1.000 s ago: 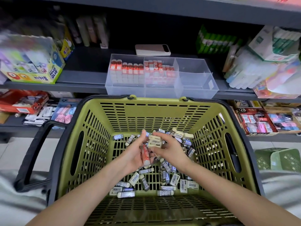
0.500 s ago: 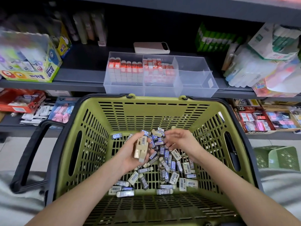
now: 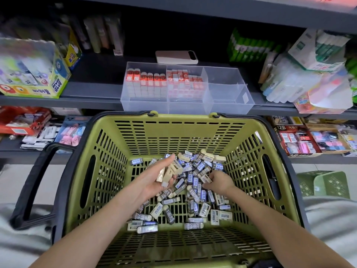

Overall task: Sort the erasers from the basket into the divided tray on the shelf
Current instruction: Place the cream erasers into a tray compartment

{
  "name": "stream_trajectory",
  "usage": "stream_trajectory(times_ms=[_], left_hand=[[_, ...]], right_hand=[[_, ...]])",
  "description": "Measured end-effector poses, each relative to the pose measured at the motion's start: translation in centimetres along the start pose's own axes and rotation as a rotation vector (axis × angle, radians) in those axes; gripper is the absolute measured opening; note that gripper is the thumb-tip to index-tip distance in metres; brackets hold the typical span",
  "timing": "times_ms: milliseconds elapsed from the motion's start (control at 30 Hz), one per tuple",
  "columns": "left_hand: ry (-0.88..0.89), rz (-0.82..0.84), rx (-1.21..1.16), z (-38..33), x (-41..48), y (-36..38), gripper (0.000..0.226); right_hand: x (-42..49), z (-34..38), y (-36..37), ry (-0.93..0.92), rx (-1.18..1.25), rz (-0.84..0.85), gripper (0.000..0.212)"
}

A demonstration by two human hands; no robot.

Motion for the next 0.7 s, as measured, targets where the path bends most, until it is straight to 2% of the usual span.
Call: stream_trajectory(times_ms=[133,267,300,333,400,467,500,600,700], left_hand=[[0.044,0.021,0.061,-0.9,-0.4,0.9,0.054],[0.129,0.033,0.129,-2.3,-1.5,1.9,0.041],[0.156,0.041,0.167,-2.9,-1.9,2.2,0.037],[0.183,0.062,0.205,-3.5,-2.2,2.5,0.031],[0.241,0.112,0.259,-4.9,-2.8,3.3,0.021],[0.315,0.129,0.285,-6.5,-3.2,4.1,0.020],[0.351,0.130,0.293,-7.3,-3.3,4.5,0.021],[0.452,0.145,0.297,-9.6,-3.5,5.8,0.018],[0.515,0.153,0.264,-11.5,-3.5,6.6,0.023]], right_hand=[[-2.6,2.5,-3.1,-0.211,0.489,0.040,0.025],[-7.9,5.3,-7.6,-0.538,0.702,-0.039,0.027],[-9.3,5.9,-8.9,-0.620,0.735,-0.083,0.021],[-10.4,6.4,-10.2,-0.698,0.738,-0.158,0.014],[-11.4,7.1,-13.2,-0.767,0.652,-0.412,0.012],[-11.2,7.9,-16.4,-0.744,0.471,-0.682,0.016],[-10.7,8.4,-18.0,-0.726,0.395,-0.764,0.017],[-8.2,9.8,-22.2,-0.632,0.243,-0.854,0.024],[-5.4,10.8,-24.8,-0.491,0.082,-0.778,0.030]])
Point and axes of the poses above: each hand's wrist, its own x-axis towards the middle knuckle, its own y-axis out of the palm, z = x × y, the point moved 2 cm from there along x, towards the middle knuckle, and after that the axes turned 15 degrees about z, right-handed, at the moved point
